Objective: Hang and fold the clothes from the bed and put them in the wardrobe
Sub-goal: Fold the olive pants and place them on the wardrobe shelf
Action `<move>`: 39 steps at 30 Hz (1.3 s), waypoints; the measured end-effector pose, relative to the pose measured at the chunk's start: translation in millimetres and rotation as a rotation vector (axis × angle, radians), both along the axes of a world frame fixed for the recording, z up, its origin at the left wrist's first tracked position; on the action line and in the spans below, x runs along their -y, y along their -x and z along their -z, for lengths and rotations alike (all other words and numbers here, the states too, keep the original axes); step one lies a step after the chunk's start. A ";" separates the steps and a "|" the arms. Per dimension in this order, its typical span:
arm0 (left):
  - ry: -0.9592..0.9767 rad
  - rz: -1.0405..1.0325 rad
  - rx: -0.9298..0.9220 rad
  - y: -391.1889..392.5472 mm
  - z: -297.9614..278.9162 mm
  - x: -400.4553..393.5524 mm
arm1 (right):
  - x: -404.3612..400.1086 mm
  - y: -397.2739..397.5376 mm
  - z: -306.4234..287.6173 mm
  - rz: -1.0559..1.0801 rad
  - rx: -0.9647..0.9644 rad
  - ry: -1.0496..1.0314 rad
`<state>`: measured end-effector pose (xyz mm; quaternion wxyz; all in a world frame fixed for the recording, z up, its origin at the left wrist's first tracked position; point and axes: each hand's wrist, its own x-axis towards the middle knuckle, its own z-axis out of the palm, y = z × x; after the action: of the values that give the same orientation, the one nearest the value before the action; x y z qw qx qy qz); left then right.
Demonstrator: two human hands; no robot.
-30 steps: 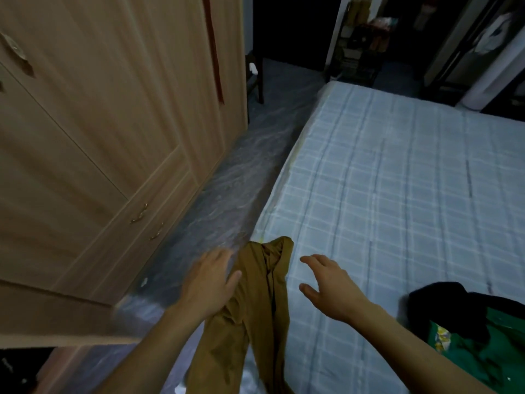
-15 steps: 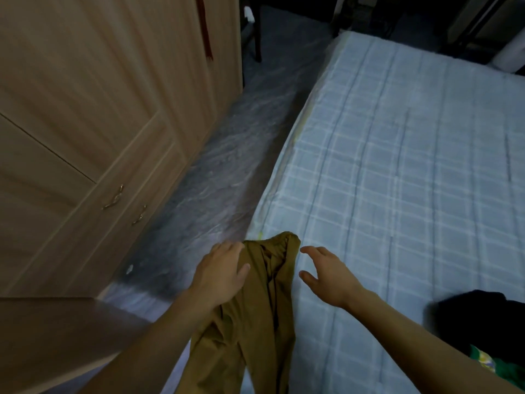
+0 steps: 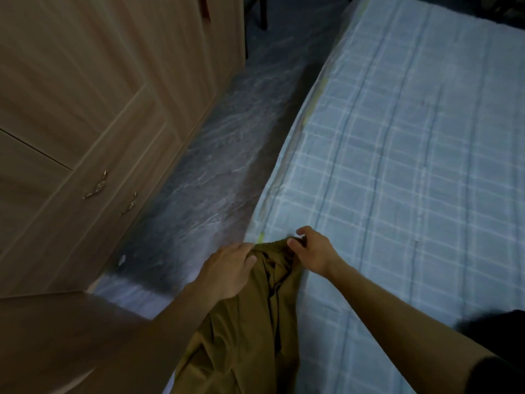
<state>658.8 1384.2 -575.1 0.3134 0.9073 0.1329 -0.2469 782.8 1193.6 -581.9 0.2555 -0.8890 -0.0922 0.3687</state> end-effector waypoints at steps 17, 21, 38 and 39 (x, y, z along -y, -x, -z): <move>-0.012 -0.040 0.081 -1.7 -14.2 5.2 | 0.0 -8.3 4.6 0.326 -0.288 -0.194; 0.010 -0.070 0.133 0.8 -23.3 8.7 | 8.7 -2.3 -21.0 0.253 -0.122 -0.263; 0.375 0.007 0.243 25.1 -120.2 57.9 | 84.8 47.9 -205.1 -0.044 0.346 -0.618; 0.380 0.010 0.273 26.5 -131.1 66.5 | 93.1 52.7 -216.7 -0.049 0.358 -0.627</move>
<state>632.3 1317.7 -444.0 0.4924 0.8576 0.0360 -0.1442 730.1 1100.5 -365.1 0.4865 -0.8155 -0.2655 0.1668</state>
